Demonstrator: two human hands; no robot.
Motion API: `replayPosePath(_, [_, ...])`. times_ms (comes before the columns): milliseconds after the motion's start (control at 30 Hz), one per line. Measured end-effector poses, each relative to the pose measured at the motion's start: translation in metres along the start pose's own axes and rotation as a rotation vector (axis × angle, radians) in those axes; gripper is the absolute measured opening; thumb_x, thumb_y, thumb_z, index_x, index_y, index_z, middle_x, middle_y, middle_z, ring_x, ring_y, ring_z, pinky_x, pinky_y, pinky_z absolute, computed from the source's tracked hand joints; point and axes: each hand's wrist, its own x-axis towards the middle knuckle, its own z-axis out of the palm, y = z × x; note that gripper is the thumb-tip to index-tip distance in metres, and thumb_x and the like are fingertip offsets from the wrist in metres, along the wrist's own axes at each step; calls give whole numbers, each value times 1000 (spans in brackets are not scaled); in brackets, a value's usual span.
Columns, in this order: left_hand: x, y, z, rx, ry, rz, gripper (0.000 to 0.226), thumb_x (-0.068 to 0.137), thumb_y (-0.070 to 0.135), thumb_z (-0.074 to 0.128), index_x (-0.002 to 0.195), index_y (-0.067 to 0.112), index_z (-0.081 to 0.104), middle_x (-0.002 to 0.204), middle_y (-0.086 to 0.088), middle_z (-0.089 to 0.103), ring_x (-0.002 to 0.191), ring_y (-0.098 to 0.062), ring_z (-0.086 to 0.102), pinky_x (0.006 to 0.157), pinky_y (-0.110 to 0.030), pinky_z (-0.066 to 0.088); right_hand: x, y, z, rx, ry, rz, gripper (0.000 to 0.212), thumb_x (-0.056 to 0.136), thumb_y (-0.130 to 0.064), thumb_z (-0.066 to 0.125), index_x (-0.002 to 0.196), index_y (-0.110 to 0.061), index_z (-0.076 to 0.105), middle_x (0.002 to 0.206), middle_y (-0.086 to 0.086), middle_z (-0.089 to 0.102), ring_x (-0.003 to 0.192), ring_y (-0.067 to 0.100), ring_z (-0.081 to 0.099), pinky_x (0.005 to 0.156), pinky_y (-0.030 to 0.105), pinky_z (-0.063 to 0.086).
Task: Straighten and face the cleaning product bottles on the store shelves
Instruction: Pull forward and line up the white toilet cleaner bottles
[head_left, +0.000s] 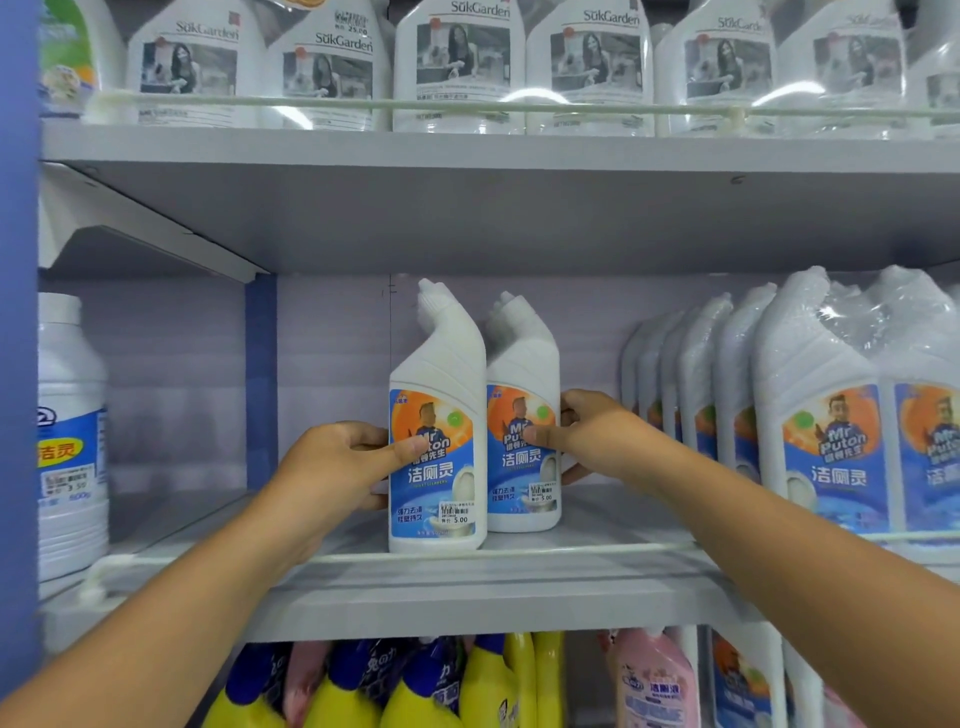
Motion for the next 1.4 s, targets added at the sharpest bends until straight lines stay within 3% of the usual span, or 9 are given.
replayPosePath(300, [-2, -2, -2, 101, -49, 0, 26, 85, 34, 80, 105, 24, 70, 103, 8, 76, 98, -10, 72, 89, -40, 61, -20, 1, 5, 59, 61, 87, 35, 88, -23, 78, 117, -12, 62, 110, 7, 74, 94, 22, 74, 81, 44, 64])
replayPosePath(467, [-15, 4, 4, -13, 92, 65, 38, 86, 34, 79, 118, 18, 68, 112, 4, 74, 97, -9, 72, 85, -35, 60, -50, -7, -7, 90, 115, 45, 50, 87, -27, 78, 129, -11, 57, 112, 7, 69, 100, 20, 71, 84, 40, 63])
replayPosePath(600, [-43, 3, 17, 141, 249, 205, 53, 76, 58, 81, 119, 38, 59, 131, 18, 60, 117, -9, 63, 99, -42, 53, -87, -5, -21, 186, 124, -45, 50, 90, -26, 76, 132, -9, 57, 119, 8, 68, 102, 22, 72, 86, 43, 63])
replayPosePath(767, [-126, -3, 84, -83, 231, 503, 35, 87, 36, 77, 115, 47, 60, 132, 17, 60, 122, 2, 60, 101, -17, 48, -155, 27, -44, 411, 249, -192, 27, 94, -12, 69, 120, -9, 65, 114, 17, 72, 100, 27, 74, 82, 41, 63])
replayPosePath(900, [-175, -38, 156, -342, -11, 272, 43, 71, 30, 71, 113, 21, 69, 110, 8, 75, 101, 2, 69, 80, -7, 50, -216, 84, -55, 527, 297, -192, 33, 79, -25, 71, 110, -15, 69, 105, 12, 76, 96, 27, 75, 78, 39, 63])
replayPosePath(1067, [-180, -94, 243, -360, -159, -2, 24, 87, 1, 71, 107, 14, 68, 101, 5, 77, 98, -6, 72, 72, -12, 55, -233, 190, -61, 493, 369, 102, 19, 89, -9, 70, 108, -12, 71, 102, 12, 76, 95, 31, 73, 77, 40, 64])
replayPosePath(1167, [-171, -121, 291, -289, -201, -85, 23, 89, 15, 76, 106, 28, 69, 106, 16, 75, 106, -2, 69, 84, -17, 56, -225, 247, -74, 466, 378, 279, 18, 93, -9, 70, 110, -11, 70, 101, 11, 76, 97, 32, 72, 78, 43, 64])
replayPosePath(1267, [-151, -149, 334, -237, -167, -166, 24, 86, 25, 80, 106, 34, 69, 114, 9, 73, 116, -11, 67, 103, -39, 53, -215, 293, -93, 424, 366, 392, 21, 93, -11, 69, 113, -13, 67, 100, 5, 77, 93, 25, 74, 78, 40, 64])
replayPosePath(1400, [-126, -166, 386, -161, -81, -245, 37, 84, 39, 79, 117, 38, 62, 126, 11, 67, 122, -10, 62, 104, -50, 53, -196, 343, -116, 366, 332, 443, 17, 91, -10, 70, 106, -17, 66, 103, 9, 73, 96, 27, 72, 82, 42, 63])
